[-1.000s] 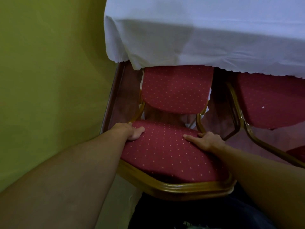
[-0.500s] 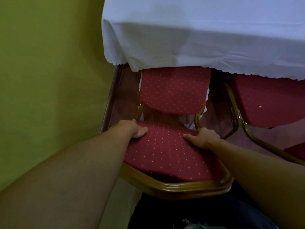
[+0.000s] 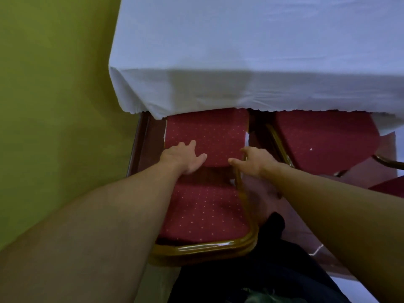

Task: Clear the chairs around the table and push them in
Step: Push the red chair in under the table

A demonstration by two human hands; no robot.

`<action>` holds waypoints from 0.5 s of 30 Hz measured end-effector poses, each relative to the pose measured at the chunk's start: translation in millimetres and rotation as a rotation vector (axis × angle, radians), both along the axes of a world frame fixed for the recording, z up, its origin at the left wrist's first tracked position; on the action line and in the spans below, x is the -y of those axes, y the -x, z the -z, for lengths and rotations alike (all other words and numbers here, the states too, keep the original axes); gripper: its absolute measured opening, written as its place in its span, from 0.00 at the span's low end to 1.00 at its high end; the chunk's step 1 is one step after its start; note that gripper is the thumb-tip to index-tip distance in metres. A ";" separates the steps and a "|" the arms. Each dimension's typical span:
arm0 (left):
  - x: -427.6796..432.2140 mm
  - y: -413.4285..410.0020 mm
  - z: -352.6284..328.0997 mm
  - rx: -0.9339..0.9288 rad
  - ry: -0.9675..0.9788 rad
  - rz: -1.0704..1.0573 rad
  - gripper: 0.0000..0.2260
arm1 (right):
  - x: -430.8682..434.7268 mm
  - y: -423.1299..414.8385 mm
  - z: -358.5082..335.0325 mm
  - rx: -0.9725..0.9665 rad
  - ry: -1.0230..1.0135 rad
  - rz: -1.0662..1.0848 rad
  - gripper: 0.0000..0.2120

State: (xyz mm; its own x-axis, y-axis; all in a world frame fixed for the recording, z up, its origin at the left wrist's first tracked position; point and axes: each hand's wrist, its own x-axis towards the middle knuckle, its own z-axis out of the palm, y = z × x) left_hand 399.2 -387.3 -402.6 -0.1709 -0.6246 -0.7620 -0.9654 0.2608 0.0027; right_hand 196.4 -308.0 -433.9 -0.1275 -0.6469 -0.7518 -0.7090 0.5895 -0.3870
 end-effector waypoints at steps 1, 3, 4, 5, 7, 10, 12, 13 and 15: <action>-2.8 15.0 -4.7 -0.009 0.007 -0.002 0.34 | -4.2 13.7 -5.3 0.009 0.011 -0.004 0.30; -12.1 45.0 -12.9 -0.026 0.020 0.001 0.33 | -16.3 44.0 -13.0 0.004 0.028 -0.015 0.31; -19.0 61.2 -15.9 -0.036 0.027 0.002 0.33 | -24.1 61.3 -15.5 -0.016 0.033 -0.025 0.33; -27.1 77.9 -18.0 -0.045 0.032 0.002 0.33 | -32.0 78.7 -16.6 -0.038 0.034 -0.034 0.36; -45.0 110.5 -22.7 -0.057 0.038 0.003 0.33 | -46.7 110.5 -19.8 -0.063 0.026 -0.036 0.40; -73.8 161.2 -30.5 -0.083 0.044 0.004 0.32 | -66.3 154.2 -26.6 -0.063 0.048 -0.042 0.40; -90.4 192.9 -35.9 -0.111 0.050 0.010 0.32 | -78.2 180.2 -32.7 -0.066 0.076 -0.041 0.39; -97.0 206.8 -37.9 -0.126 0.051 0.014 0.32 | -84.5 192.0 -36.0 -0.068 0.087 -0.041 0.38; -104.7 228.2 -40.1 -0.148 0.052 0.026 0.33 | -95.2 210.8 -39.7 -0.073 0.103 -0.035 0.37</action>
